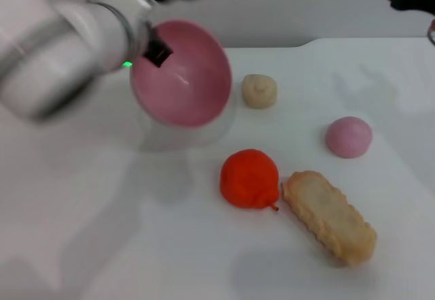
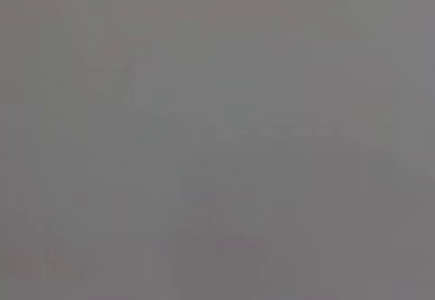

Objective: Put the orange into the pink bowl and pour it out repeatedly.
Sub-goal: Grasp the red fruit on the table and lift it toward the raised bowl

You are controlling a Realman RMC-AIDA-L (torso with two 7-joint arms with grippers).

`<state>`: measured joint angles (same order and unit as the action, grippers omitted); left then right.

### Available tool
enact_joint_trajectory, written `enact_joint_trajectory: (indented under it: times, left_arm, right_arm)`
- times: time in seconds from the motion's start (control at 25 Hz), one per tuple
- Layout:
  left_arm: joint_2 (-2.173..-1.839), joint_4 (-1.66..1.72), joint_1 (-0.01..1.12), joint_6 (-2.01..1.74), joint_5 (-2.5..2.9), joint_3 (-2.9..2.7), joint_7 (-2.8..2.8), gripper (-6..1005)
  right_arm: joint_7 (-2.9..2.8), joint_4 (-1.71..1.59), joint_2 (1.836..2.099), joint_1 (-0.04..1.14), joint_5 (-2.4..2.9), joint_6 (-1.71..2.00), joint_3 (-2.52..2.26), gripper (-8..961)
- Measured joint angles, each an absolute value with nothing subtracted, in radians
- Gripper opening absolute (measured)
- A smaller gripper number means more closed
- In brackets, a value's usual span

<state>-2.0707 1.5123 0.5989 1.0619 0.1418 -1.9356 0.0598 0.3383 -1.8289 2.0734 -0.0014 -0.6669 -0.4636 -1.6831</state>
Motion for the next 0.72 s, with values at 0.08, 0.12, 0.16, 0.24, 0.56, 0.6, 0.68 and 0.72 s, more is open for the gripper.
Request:
enact_joint_trajectory:
  times: [0.08, 0.12, 0.16, 0.24, 0.56, 0.6, 0.68, 0.72]
  left_arm:
    - [-2.065, 1.496, 0.610, 1.108, -0.021, -1.818, 0.028, 42]
    - [-2.063, 1.484, 0.614, 1.132, -0.104, -1.753, -0.003, 42]
    - [-2.062, 1.473, 0.613, 1.149, -0.178, -1.698, -0.040, 42]
    - [-2.062, 1.473, 0.607, 1.160, -0.207, -1.680, -0.055, 42]
    - [-2.059, 1.479, 0.625, 1.275, -0.137, -1.619, -0.067, 42]
    - [-2.059, 1.479, 0.627, 1.280, -0.129, -1.611, -0.070, 42]
    - [-2.059, 1.479, 0.630, 1.281, -0.124, -1.603, -0.076, 42]
    - [-2.059, 1.479, 0.630, 1.281, -0.124, -1.603, -0.076, 42]
  right_arm:
    - [0.334, -1.826, 2.072, 0.011, -0.668, -0.492, -1.682, 693]
    - [0.334, -1.825, 2.072, 0.015, -0.668, -0.502, -1.682, 694]
    - [0.334, -1.823, 2.072, 0.022, -0.668, -0.514, -1.683, 695]
    - [0.334, -1.818, 2.072, 0.033, -0.665, -0.533, -1.688, 697]
    - [0.326, -1.741, 2.073, 0.150, -0.662, -0.769, -1.694, 707]
    - [0.326, -1.717, 2.074, 0.170, -0.662, -0.800, -1.699, 708]
    - [0.326, -1.673, 2.074, 0.206, -0.662, -0.849, -1.712, 710]
    - [0.325, -1.650, 2.074, 0.226, -0.661, -0.871, -1.724, 712]
